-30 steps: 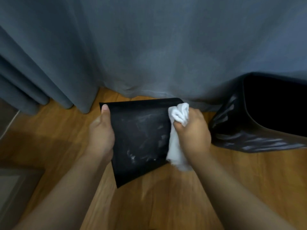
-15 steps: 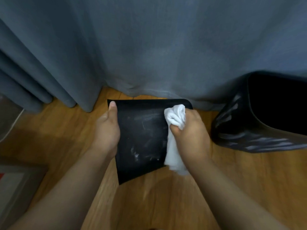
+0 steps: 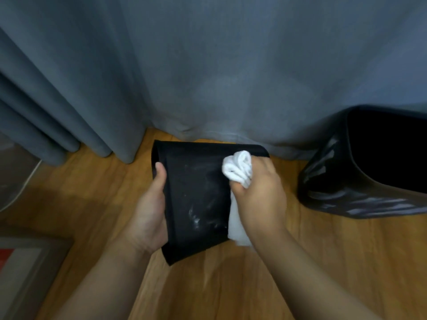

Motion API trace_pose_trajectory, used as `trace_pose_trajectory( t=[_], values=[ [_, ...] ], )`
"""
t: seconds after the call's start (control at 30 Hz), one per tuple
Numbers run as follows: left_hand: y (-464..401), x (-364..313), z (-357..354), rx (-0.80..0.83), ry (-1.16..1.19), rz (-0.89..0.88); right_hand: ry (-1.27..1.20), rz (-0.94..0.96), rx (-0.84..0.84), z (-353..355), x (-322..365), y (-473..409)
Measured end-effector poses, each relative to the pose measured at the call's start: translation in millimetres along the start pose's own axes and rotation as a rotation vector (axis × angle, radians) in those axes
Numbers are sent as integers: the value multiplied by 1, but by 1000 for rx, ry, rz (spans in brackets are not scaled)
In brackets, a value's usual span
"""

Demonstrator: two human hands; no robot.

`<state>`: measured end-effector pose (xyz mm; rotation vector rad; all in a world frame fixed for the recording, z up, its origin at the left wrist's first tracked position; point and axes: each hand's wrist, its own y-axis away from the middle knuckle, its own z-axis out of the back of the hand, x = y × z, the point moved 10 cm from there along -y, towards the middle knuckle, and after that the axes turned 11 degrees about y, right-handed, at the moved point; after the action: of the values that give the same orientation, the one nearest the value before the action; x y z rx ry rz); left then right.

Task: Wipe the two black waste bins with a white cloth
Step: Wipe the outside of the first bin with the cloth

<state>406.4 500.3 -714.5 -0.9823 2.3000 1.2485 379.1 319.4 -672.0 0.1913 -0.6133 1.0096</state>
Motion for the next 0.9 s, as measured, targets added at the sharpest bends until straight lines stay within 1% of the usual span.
trace_pose_trajectory(
  t=[0.1, 0.17, 0.2, 0.27, 0.37, 0.4, 0.43, 0.5, 0.6, 0.63, 0.67, 0.7, 0.8, 0.83, 0.9],
  values=[
    [-6, -1, -8, 11, -59, -15, -72, 211, 29, 0, 66, 12],
    [-11, -9, 0, -59, -102, -86, -95, 301, 89, -5, 96, 21],
    [-12, -12, 3, -79, -90, -95, -83, 318, 112, -8, 99, 21],
    [-11, -10, 3, -50, -94, -66, -19, 276, 106, -9, 77, 11],
    [-9, -13, 9, -48, -136, -95, 51, -6, 112, -6, 4, -14],
    [-10, -13, 8, -52, -157, -111, 57, -54, 98, -3, -9, -16],
    [-11, -15, 10, -63, -181, -127, 62, -56, 82, -2, -10, -15],
    [-13, -17, 7, -86, -243, -157, 22, 23, 64, -3, 18, -7],
    [-16, -21, 15, -183, -301, -184, -74, 281, 102, -11, 82, 18],
    [-16, -22, 17, -185, -315, -183, -76, 322, 118, -13, 88, 22],
    [-15, -23, 17, -181, -318, -189, -57, 322, 108, -11, 84, 20],
    [-13, -24, 19, -183, -312, -200, -26, 280, 95, -10, 67, 14],
    [-11, -26, 18, -164, -267, -223, 32, 57, 112, -8, -9, -10],
    [-10, -25, 16, -158, -264, -225, 31, 27, 98, -4, -22, -14],
    [-10, -24, 10, -162, -282, -236, 23, 33, 75, -1, -12, -15]
  ],
)
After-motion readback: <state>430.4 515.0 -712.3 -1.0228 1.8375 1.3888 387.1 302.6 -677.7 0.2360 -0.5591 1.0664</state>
